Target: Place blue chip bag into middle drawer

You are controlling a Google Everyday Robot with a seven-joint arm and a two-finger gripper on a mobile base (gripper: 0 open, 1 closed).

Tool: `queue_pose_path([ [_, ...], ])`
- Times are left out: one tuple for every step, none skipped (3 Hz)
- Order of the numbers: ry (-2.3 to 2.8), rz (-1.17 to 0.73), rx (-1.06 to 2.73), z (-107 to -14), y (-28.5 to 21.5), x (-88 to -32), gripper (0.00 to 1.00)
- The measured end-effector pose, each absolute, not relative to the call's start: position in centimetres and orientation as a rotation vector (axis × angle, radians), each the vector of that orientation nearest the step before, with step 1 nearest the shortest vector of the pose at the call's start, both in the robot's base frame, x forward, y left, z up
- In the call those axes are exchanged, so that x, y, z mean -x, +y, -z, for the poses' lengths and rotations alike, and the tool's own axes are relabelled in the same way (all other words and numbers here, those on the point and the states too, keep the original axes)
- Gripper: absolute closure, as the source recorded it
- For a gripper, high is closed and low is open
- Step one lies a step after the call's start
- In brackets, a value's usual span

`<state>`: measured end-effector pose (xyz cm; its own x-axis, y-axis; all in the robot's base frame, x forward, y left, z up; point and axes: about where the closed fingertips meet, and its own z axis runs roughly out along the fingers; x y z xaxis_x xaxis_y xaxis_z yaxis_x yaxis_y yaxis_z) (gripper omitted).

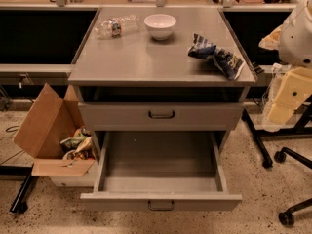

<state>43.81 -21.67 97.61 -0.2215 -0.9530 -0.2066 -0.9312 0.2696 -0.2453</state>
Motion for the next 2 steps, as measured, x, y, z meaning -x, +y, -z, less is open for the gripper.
queue_pose_path([
  [2.232, 0.098, 1.725, -97.6, -21.7, -43.8, 0.0],
  [2.207, 0.111, 1.669, -97.1, -21.8, -46.7, 0.0],
])
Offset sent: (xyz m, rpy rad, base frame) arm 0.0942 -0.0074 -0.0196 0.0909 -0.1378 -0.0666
